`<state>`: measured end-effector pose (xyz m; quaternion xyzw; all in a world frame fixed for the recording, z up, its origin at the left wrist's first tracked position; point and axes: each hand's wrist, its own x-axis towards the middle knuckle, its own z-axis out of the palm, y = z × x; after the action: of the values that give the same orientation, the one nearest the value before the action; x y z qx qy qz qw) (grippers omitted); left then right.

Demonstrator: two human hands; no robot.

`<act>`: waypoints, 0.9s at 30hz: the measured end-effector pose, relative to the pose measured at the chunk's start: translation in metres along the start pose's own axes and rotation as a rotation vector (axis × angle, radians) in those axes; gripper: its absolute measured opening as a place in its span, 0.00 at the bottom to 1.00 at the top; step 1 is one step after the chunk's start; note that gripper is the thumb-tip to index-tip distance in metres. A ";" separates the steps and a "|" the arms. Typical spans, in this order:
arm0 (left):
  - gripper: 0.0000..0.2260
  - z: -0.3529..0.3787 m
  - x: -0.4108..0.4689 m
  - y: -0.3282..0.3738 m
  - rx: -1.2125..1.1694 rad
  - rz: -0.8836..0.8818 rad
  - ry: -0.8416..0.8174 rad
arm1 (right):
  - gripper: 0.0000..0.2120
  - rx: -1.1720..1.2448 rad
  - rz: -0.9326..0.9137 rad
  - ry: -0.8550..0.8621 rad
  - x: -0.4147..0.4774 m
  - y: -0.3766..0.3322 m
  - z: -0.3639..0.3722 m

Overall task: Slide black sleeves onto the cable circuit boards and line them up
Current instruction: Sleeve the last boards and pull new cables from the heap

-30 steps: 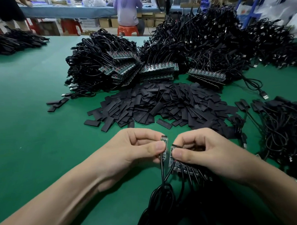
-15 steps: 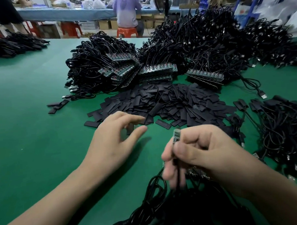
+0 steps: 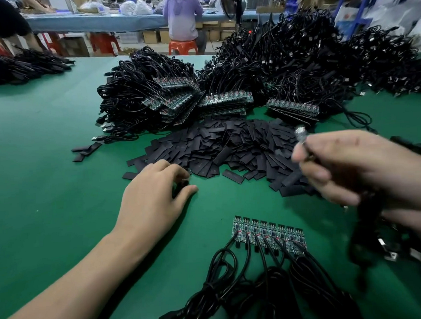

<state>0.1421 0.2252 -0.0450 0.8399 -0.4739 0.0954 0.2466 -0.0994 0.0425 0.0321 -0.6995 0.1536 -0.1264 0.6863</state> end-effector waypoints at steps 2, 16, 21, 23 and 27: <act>0.07 -0.001 0.001 -0.002 -0.015 -0.011 -0.017 | 0.17 -0.250 0.045 0.111 0.006 0.008 0.007; 0.08 -0.003 -0.018 0.032 -1.012 -0.113 -0.262 | 0.18 -0.631 0.004 0.251 0.019 0.052 0.066; 0.09 0.001 -0.023 0.039 -1.104 -0.136 -0.246 | 0.17 -0.501 0.006 0.175 0.018 0.055 0.069; 0.10 0.001 -0.025 0.039 -1.028 -0.107 -0.204 | 0.16 -0.443 -0.002 0.187 0.019 0.057 0.069; 0.13 -0.004 -0.026 0.036 -0.655 0.138 -0.054 | 0.16 -0.383 -0.022 0.228 0.019 0.061 0.067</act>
<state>0.0978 0.2309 -0.0401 0.6842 -0.5415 -0.0677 0.4837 -0.0582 0.0964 -0.0308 -0.8000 0.2439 -0.1804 0.5177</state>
